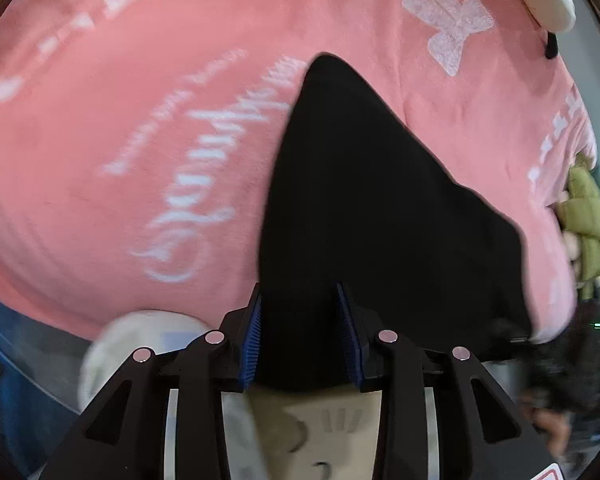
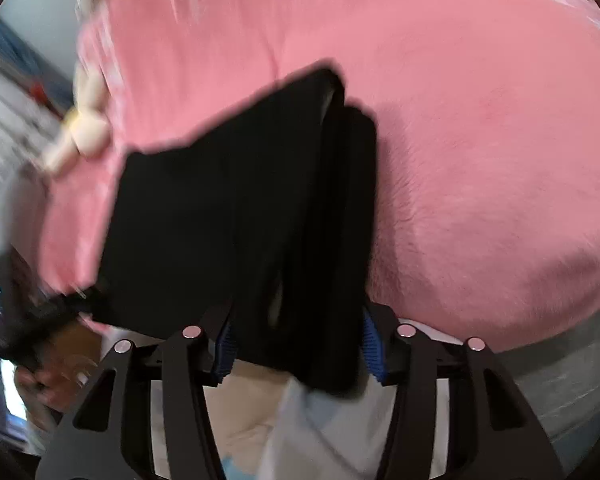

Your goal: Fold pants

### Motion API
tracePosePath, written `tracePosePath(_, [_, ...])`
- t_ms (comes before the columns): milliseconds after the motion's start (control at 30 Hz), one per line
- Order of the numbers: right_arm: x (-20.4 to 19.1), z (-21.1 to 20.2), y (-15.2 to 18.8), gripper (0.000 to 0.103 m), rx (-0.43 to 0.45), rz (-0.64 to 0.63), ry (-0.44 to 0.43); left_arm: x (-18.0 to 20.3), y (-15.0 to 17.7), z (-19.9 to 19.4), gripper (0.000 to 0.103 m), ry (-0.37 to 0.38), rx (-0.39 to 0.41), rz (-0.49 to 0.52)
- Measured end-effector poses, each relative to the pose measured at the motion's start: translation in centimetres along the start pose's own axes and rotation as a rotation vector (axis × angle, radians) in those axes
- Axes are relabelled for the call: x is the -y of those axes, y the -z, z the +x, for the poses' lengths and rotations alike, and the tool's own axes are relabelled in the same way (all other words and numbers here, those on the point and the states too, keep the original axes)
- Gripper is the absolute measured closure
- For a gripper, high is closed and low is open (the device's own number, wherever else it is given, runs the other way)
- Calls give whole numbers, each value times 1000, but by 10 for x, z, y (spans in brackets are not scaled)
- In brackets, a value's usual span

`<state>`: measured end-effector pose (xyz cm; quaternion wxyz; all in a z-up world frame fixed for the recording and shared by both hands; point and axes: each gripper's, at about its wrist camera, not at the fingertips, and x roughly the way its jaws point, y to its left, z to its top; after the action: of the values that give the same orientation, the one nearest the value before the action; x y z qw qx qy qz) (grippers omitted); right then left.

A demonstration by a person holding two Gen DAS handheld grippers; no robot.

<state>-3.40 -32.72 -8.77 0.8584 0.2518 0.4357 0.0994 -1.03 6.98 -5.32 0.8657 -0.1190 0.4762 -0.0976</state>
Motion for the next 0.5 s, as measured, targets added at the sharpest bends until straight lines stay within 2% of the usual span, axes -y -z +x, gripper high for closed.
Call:
tracePosePath(33, [-4,-13,-2,60,41,-8,23,4,-1,-12,70,-19,56,22])
tracePosePath(67, [-16,-30,-10,64,113,-57,70,13,-7,-29,62,-49,142,59])
tracePosePath(100, [-27,-41,-17,68,157,-105,93,20,-12,-37,51,-72,184,77])
tracePosePath(167, [-58,-54,-38,68,223,-206,113,38,-26,-45,44,-89,249,119])
tracePosePath(200, [-69,-52,-53,70,236,-234,89,50,-38,-38,43,-81,256,144])
tracePosePath(267, [-85,-33,-76,76,219,-279,38,71,-57,-11,43,-110,226,168])
tracePosePath(300, [-88,-16,-82,77,194,-299,42,77,-63,5,43,-127,209,180])
tracePosePath(367, [-75,30,-95,78,122,-308,114,78,-69,32,43,-158,169,192])
tracePosePath(433, [-45,69,-104,80,50,-284,245,74,-74,67,43,-191,91,181])
tracePosePath(500, [-29,71,-108,80,57,-202,200,66,-74,72,42,-198,81,171])
